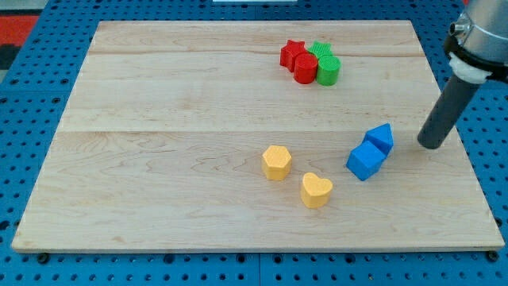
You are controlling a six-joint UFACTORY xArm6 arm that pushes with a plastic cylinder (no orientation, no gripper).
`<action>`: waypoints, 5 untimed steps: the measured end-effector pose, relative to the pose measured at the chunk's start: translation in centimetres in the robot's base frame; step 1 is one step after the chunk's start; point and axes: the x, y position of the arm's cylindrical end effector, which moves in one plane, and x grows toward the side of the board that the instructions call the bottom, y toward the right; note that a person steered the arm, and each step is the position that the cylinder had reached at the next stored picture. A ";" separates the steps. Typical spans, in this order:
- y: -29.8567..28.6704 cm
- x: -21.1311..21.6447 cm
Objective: Push the yellow heart slightly up
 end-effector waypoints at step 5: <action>-7.6 0.0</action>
